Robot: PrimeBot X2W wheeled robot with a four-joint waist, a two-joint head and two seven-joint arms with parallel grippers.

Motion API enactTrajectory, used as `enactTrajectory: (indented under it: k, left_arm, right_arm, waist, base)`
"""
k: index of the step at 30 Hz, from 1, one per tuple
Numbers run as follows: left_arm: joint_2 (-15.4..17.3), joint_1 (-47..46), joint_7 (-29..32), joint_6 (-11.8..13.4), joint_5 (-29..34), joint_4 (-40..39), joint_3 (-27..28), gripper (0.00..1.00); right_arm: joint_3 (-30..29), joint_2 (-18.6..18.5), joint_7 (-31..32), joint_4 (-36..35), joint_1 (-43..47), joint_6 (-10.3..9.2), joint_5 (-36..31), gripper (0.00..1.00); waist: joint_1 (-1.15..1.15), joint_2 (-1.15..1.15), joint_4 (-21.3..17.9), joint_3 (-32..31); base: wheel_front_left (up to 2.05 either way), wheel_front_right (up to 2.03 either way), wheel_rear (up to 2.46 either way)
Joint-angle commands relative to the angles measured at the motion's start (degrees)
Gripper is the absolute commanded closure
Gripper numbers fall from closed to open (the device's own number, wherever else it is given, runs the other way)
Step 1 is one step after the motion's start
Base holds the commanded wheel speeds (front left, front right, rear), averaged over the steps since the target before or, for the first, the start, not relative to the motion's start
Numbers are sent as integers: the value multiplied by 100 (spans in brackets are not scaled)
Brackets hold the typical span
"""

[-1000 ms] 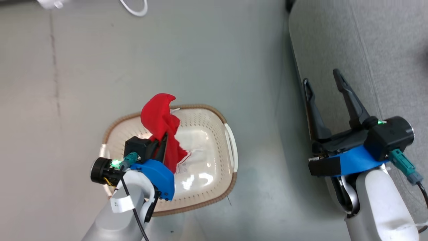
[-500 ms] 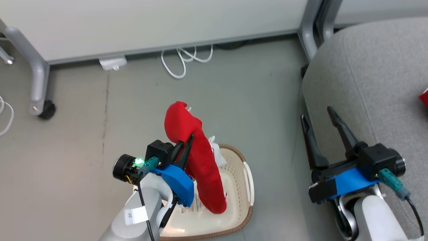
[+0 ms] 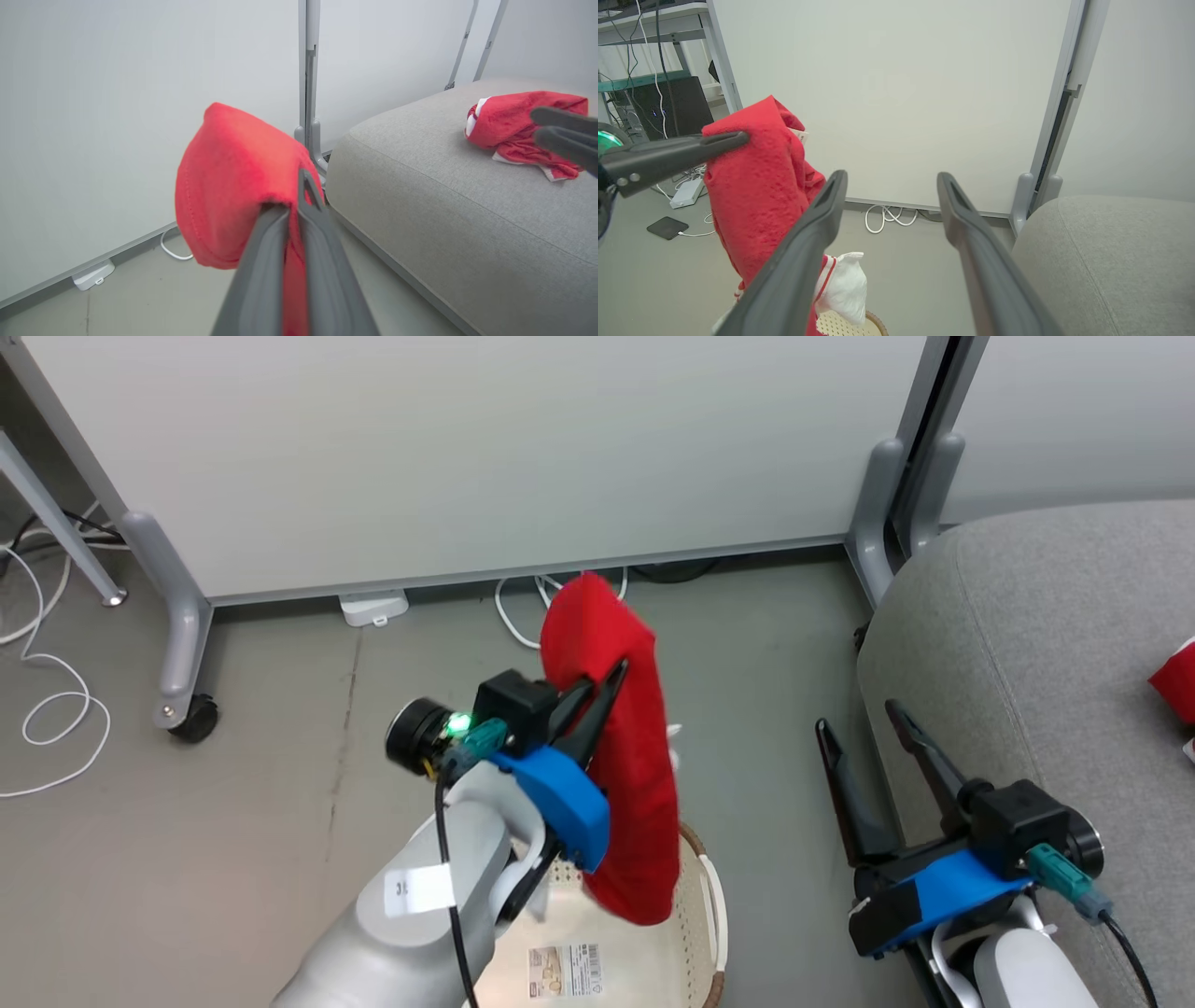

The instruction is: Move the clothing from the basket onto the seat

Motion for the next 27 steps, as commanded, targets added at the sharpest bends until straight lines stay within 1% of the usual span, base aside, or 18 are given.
enactTrajectory:
  k: [1,12,17,27]
  left_arm:
    - [-7,-96,9,-5,-52,-47,-48,100]
    - [-4,-782,213,-5,-909,-286,-874,100]
    - [-4,-964,241,-6,-1170,-266,-1101,100]
    - [-6,-1072,113,14,-1495,-124,-1443,100]
  right_arm:
    - [5,7,2,15,114,1,11,0]
    - [205,18,169,142,271,1,137,0]
    - [307,19,193,184,264,1,189,0]
    - [387,-10,215,232,248,1,242,0]
  waist:
    - [1,-1,16,-46]
    - [1,-1,66,-358]
    - [1,-1,51,-405]
    - [1,-1,28,-386]
  base:
    - [0,0,0]
    - [0,0,0]
    - [0,0,0]
    - [0,0,0]
